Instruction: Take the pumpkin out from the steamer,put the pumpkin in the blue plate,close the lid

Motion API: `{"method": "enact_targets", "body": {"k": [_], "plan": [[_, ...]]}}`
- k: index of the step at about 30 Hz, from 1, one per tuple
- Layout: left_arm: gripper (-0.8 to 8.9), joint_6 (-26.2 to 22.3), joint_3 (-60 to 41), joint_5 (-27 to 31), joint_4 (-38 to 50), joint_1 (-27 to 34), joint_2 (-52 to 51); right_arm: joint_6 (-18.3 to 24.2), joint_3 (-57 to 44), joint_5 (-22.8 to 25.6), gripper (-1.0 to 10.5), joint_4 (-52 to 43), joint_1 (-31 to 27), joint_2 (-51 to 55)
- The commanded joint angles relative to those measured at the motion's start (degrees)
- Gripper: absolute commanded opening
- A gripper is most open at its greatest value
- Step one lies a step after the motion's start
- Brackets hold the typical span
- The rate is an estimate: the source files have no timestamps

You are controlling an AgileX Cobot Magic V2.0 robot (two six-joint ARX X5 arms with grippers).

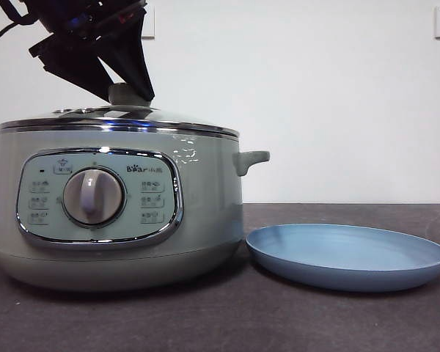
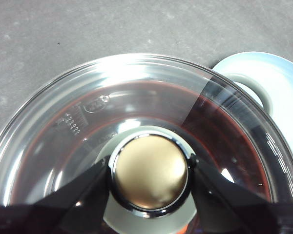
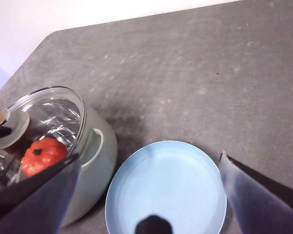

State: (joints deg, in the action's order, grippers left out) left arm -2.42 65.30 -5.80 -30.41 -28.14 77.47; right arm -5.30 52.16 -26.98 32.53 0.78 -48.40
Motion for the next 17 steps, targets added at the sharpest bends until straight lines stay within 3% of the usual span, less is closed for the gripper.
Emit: {"method": "enact_targets", "body": {"k": [1, 13, 17], "plan": [[-0.09, -0.8, -0.1, -0.2, 1.8, -0.1, 0.2, 0.2, 0.1, 0.1, 4.7, -0.2, 0.1, 0.0], [-0.09, -0.8, 0.5, 4.2, 6.3, 0.0, -8.4, 0.6, 0.2, -0.1, 4.8, -0.9, 3.5, -0.3], [-0.09, -0.8, 1.6, 6.5, 5.9, 0.0, -13.5, 0.5, 1.3, -0.1, 5.8, -1.2, 6.7, -2.2]]}}
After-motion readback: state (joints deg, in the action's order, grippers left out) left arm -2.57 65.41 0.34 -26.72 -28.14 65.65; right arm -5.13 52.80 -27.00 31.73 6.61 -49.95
